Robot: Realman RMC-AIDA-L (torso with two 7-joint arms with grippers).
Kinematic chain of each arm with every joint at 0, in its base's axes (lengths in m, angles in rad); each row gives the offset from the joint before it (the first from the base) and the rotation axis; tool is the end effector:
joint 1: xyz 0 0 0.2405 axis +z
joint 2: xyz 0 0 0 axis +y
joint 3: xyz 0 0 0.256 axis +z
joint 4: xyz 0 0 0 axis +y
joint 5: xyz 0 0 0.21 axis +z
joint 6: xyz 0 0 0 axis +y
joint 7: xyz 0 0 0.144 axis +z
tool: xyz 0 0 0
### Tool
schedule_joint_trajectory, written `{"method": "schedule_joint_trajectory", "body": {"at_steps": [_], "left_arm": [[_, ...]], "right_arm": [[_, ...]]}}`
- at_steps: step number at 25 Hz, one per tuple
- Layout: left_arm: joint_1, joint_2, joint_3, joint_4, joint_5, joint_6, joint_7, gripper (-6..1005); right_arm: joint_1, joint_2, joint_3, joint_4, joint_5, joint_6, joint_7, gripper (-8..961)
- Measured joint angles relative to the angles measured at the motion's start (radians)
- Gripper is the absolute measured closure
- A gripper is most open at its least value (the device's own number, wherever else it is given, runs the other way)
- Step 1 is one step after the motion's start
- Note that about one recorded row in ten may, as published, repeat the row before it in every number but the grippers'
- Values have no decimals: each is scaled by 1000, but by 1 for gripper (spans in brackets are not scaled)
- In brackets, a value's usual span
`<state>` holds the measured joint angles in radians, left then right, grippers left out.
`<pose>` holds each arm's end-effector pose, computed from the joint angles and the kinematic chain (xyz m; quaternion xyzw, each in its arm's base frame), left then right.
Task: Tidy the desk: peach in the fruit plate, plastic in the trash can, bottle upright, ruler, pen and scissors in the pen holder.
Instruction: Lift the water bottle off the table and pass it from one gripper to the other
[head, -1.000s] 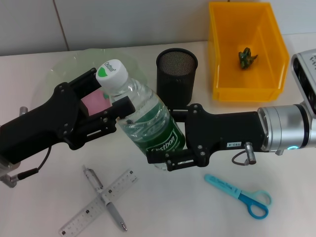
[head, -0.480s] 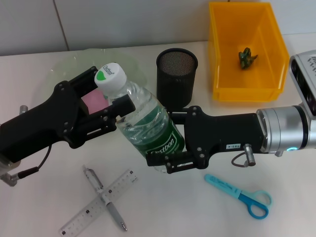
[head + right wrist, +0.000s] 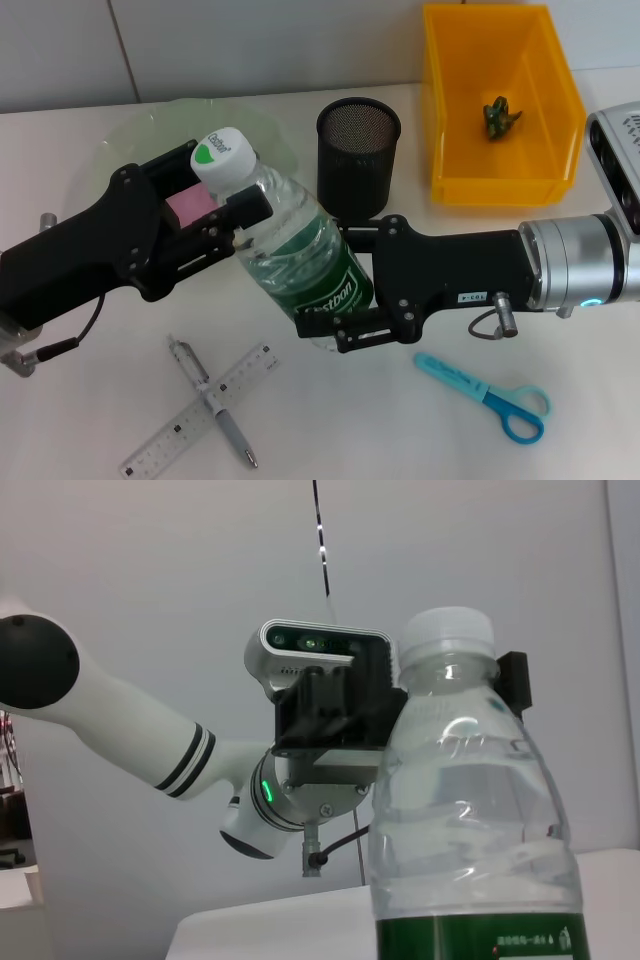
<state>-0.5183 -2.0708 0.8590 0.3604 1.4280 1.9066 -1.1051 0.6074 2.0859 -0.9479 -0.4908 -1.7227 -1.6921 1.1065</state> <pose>-0.2121 0.2879 0.0019 -0.8428 -0.1105 -0.5235 0.0591 0.2018 0.3116 -0.0378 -0.9395 0.0575 0.3372 0.0170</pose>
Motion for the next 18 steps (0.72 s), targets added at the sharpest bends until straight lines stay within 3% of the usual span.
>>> {"method": "schedule_joint_trajectory", "body": {"at_steps": [1,7,18], "left_arm": [[0,0,0,0,0,0,0,211],[1,-1,-1,0,0,0,0,452],[2,-1,-6,0,0,1,-3,499]], "right_arm": [[0,0,0,0,0,0,0,181],[0,0,0,0,0,-3,1,181],[1,0,0,10,0,-7,1,181]]}}
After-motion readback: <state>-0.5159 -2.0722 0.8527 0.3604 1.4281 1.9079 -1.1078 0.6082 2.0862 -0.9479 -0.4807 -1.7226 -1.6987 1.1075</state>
